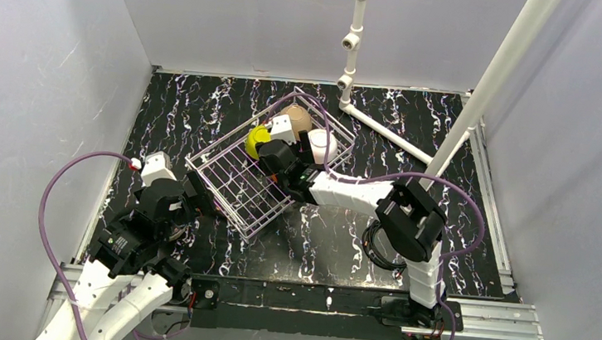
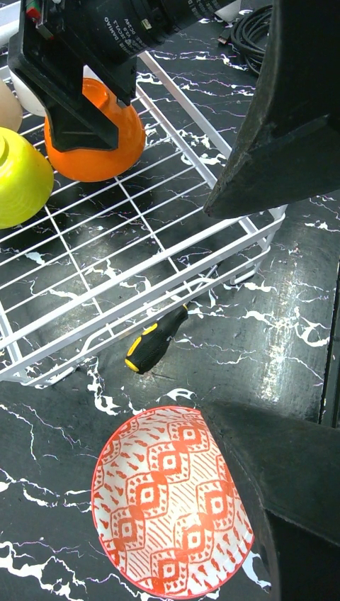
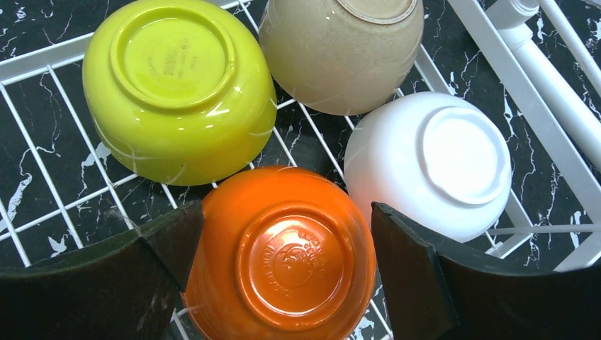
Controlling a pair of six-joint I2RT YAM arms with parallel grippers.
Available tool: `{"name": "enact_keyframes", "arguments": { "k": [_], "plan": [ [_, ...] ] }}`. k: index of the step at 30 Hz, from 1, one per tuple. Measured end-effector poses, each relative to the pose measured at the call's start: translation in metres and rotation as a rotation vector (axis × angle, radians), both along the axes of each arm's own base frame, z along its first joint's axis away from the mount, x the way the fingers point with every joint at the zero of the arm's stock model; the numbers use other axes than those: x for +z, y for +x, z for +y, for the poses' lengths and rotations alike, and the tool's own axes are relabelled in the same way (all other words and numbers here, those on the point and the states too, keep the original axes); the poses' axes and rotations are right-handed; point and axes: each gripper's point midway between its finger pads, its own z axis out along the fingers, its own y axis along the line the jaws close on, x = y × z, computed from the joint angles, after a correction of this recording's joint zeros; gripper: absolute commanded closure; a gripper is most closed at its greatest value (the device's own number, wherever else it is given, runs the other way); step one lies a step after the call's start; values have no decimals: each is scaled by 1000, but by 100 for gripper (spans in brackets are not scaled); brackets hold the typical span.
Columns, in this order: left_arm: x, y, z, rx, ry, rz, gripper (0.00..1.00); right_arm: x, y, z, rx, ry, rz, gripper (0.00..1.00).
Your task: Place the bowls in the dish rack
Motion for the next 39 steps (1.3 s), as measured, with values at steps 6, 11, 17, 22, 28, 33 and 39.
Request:
{"name": "enact_keyframes", "arguments": {
  "k": [6, 11, 17, 22, 28, 33, 39],
  "plan": [
    [-1, 0, 0, 0, 1, 3, 2, -2, 1, 2, 28, 5, 28, 1],
    [-1, 0, 0, 0, 3, 8, 2, 5, -6, 4, 65, 26, 58, 1],
    [-4, 0, 0, 8, 3, 25, 6, 57, -13, 6, 106, 162, 51, 18],
    [-13, -4, 12, 110, 18, 85, 23, 114, -19, -5, 138, 321, 27, 30],
    [-25, -10, 31, 257, 58, 141, 28, 122, -44, -21, 193, 402, 69, 31],
    [-40, -12, 40, 325, 95, 171, 34, 101, -65, -31, 214, 425, 141, 34],
    [-61, -13, 46, 366, 134, 204, 34, 77, -94, -32, 263, 497, 256, 39]
  ]
}}
